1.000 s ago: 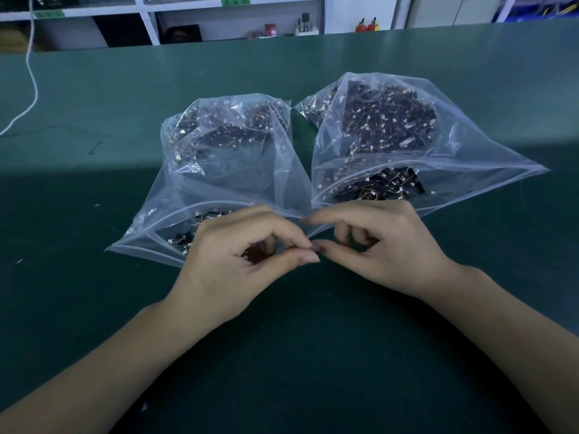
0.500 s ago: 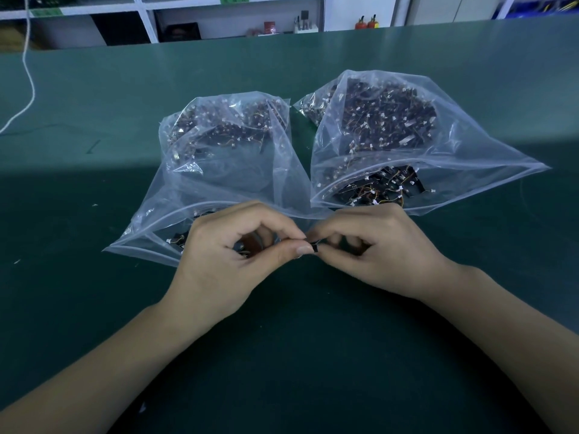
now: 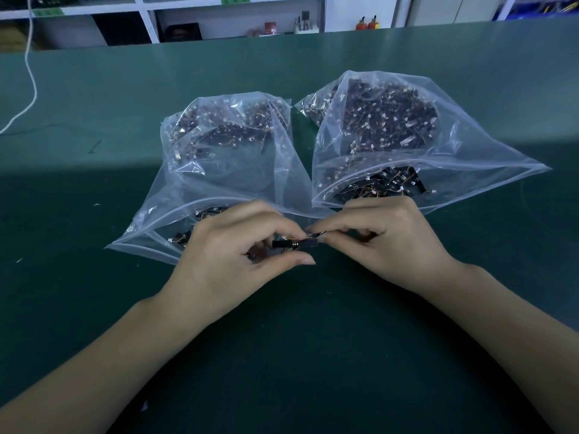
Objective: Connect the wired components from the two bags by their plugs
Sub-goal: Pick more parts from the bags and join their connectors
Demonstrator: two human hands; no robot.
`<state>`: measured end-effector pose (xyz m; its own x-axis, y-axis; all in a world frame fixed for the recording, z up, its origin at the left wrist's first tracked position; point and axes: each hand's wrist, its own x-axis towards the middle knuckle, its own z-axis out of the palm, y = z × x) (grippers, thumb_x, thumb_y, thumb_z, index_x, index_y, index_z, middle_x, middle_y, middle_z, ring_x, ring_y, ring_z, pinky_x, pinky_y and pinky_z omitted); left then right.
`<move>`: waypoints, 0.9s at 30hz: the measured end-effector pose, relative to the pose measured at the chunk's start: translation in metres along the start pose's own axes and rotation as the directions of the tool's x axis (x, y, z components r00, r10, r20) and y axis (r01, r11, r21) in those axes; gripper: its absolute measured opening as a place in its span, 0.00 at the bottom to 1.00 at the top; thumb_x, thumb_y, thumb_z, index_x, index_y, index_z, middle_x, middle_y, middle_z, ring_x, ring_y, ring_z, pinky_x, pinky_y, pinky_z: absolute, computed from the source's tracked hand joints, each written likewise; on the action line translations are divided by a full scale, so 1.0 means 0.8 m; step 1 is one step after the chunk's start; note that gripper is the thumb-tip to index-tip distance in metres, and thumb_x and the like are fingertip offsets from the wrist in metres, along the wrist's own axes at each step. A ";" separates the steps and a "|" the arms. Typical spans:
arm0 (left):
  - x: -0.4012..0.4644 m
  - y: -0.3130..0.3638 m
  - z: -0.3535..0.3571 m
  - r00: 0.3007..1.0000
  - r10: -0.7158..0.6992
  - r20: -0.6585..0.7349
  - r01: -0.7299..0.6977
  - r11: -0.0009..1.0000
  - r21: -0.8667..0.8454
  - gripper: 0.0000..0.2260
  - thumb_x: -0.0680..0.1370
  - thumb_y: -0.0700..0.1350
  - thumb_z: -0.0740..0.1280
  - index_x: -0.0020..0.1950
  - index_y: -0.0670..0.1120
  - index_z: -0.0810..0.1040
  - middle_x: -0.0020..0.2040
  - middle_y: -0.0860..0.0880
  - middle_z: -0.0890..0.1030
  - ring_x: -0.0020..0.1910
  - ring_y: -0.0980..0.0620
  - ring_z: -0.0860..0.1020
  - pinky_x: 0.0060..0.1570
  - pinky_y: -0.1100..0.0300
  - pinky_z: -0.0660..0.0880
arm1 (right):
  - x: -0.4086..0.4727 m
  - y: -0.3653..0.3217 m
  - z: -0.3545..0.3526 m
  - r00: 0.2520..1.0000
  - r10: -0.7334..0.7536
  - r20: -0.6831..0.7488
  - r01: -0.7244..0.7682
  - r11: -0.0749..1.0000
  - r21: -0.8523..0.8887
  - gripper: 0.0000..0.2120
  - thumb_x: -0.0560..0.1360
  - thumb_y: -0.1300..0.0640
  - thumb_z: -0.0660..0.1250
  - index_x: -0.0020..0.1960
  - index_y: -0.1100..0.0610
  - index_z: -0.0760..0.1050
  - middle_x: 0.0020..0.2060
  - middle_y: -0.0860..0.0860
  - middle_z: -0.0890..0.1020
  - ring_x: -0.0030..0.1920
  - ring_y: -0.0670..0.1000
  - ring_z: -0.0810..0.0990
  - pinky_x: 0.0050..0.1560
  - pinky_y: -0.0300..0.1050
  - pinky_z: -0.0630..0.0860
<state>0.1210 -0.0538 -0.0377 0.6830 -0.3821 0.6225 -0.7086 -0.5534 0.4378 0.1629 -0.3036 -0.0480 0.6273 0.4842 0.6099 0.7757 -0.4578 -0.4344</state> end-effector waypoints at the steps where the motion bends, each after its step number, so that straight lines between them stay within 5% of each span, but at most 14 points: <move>1: 0.000 0.000 0.000 1.000 0.001 -0.007 -0.001 1.000 0.004 0.10 0.75 0.49 0.81 0.52 0.45 0.88 0.47 0.56 0.83 0.40 0.56 0.80 0.41 0.61 0.79 | 0.000 0.000 0.000 1.000 0.005 -0.005 -0.005 1.000 -0.002 0.05 0.79 0.56 0.76 0.53 0.51 0.89 0.38 0.29 0.73 0.32 0.36 0.72 0.40 0.29 0.65; 9: 0.000 -0.005 -0.002 0.998 -0.003 -0.058 0.006 0.999 0.053 0.06 0.76 0.44 0.81 0.52 0.47 0.88 0.47 0.59 0.81 0.40 0.57 0.80 0.42 0.65 0.77 | 0.000 -0.002 -0.002 1.000 -0.010 -0.011 0.011 0.999 0.038 0.06 0.79 0.57 0.77 0.55 0.54 0.88 0.39 0.34 0.76 0.33 0.36 0.72 0.40 0.28 0.64; 14: 0.001 -0.006 -0.002 0.997 0.019 -0.079 -0.015 0.998 0.061 0.06 0.78 0.46 0.80 0.53 0.47 0.88 0.48 0.65 0.78 0.40 0.60 0.79 0.45 0.71 0.73 | 0.000 -0.004 -0.003 0.999 -0.015 -0.048 0.017 0.999 0.049 0.04 0.80 0.56 0.75 0.53 0.54 0.87 0.39 0.33 0.74 0.28 0.45 0.67 0.34 0.33 0.66; 18: 0.001 -0.006 -0.001 0.994 0.016 -0.107 -0.009 0.998 0.065 0.09 0.78 0.50 0.79 0.53 0.46 0.88 0.46 0.58 0.84 0.41 0.59 0.81 0.44 0.67 0.78 | 0.002 -0.007 -0.002 0.996 0.006 -0.094 -0.003 1.000 0.031 0.04 0.81 0.54 0.74 0.53 0.54 0.87 0.38 0.30 0.73 0.28 0.46 0.68 0.34 0.33 0.67; 23: 0.001 -0.008 -0.003 0.995 0.022 -0.094 -0.015 0.997 0.073 0.05 0.79 0.46 0.79 0.53 0.47 0.88 0.46 0.57 0.85 0.43 0.60 0.82 0.43 0.62 0.79 | 0.002 -0.003 -0.003 0.994 0.020 -0.108 -0.019 1.000 0.008 0.03 0.82 0.55 0.74 0.53 0.53 0.87 0.38 0.31 0.74 0.27 0.47 0.69 0.31 0.44 0.71; 27: -0.003 -0.007 -0.001 0.991 -0.045 -0.125 0.050 0.998 0.036 0.03 0.82 0.48 0.75 0.53 0.52 0.82 0.48 0.59 0.85 0.45 0.58 0.85 0.43 0.60 0.81 | 0.002 0.002 -0.004 0.985 0.099 -0.144 -0.099 0.995 0.007 0.03 0.82 0.56 0.74 0.53 0.53 0.86 0.36 0.40 0.80 0.27 0.48 0.68 0.33 0.37 0.68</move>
<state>0.1233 -0.0491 -0.0409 0.6866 -0.2611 0.6785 -0.6667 -0.5983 0.4445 0.1644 -0.3058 -0.0458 0.6842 0.3239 0.6534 0.7106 -0.4978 -0.4973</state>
